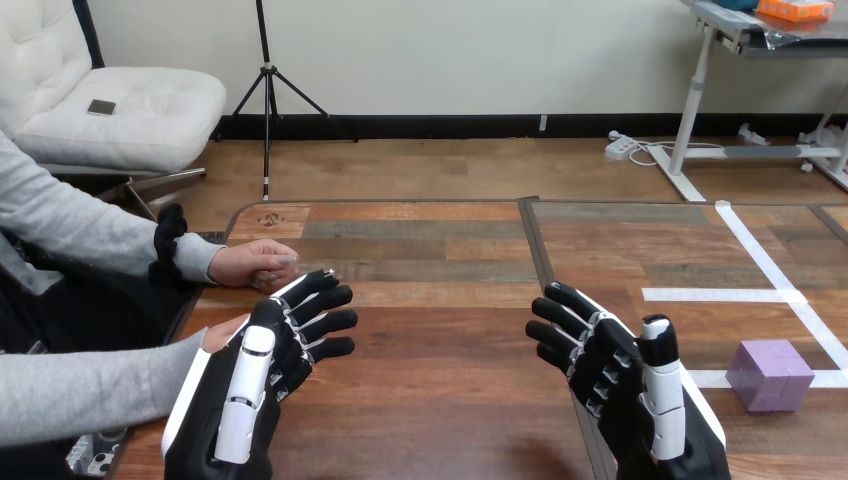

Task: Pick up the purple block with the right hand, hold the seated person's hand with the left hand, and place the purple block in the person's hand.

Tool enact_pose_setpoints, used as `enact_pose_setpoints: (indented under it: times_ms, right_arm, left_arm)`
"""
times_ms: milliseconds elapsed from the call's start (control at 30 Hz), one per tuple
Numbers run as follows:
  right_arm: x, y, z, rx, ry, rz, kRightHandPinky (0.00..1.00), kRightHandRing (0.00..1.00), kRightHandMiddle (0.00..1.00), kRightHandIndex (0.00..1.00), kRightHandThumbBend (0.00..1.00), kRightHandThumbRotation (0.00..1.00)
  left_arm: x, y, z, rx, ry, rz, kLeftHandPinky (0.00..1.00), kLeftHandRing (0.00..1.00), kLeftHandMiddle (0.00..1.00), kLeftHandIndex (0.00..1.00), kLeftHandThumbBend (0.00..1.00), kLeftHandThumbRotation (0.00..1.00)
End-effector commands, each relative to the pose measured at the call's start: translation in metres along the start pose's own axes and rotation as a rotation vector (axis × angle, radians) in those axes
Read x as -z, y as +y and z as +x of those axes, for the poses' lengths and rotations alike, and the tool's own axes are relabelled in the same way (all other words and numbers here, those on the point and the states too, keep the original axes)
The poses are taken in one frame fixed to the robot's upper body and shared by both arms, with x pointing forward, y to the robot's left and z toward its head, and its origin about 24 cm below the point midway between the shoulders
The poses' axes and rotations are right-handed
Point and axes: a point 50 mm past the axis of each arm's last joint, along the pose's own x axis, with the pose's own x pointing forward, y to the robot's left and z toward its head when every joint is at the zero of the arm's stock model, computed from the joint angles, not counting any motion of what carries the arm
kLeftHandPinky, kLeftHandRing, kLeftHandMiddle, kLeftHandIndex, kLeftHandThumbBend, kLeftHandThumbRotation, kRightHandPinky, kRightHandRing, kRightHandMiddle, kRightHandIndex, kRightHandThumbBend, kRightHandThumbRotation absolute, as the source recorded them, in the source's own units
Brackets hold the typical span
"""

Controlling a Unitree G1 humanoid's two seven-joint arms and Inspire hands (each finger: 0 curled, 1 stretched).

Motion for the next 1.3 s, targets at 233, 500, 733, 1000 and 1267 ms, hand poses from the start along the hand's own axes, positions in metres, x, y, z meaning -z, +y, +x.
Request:
enact_pose_setpoints:
  times_ms: [233,500,733,1000,1267]
  right_arm:
    - [-0.018,-0.002,0.023,-0.053,-0.089,-0.086,0.95,0.89,0.88,0.88,0.9,1.0]
    - [-0.021,-0.01,0.038,-0.025,-0.129,-0.111,0.87,0.84,0.85,0.84,0.9,0.97]
    - [-0.029,-0.022,0.052,-0.036,-0.121,-0.186,0.86,0.85,0.87,0.86,0.92,0.99]
    - [-0.036,-0.035,0.066,-0.019,-0.143,-0.225,0.87,0.86,0.88,0.87,0.91,1.0]
    - [-0.046,-0.051,0.08,0.025,-0.154,-0.272,0.88,0.86,0.88,0.88,0.89,1.0]
  left_arm:
    - [-0.016,-0.006,0.015,0.01,-0.115,-0.009,0.7,0.76,0.79,0.79,0.38,1.0]
    - [-0.015,-0.007,0.016,0.016,-0.116,-0.008,0.69,0.76,0.79,0.78,0.4,1.0]
    - [-0.016,-0.007,0.017,0.021,-0.114,-0.01,0.69,0.76,0.78,0.78,0.4,0.99]
    - [-0.016,-0.007,0.017,0.013,-0.118,-0.006,0.69,0.75,0.78,0.77,0.38,1.0]
    - [-0.017,-0.007,0.018,0.017,-0.117,-0.003,0.68,0.75,0.78,0.77,0.39,1.0]
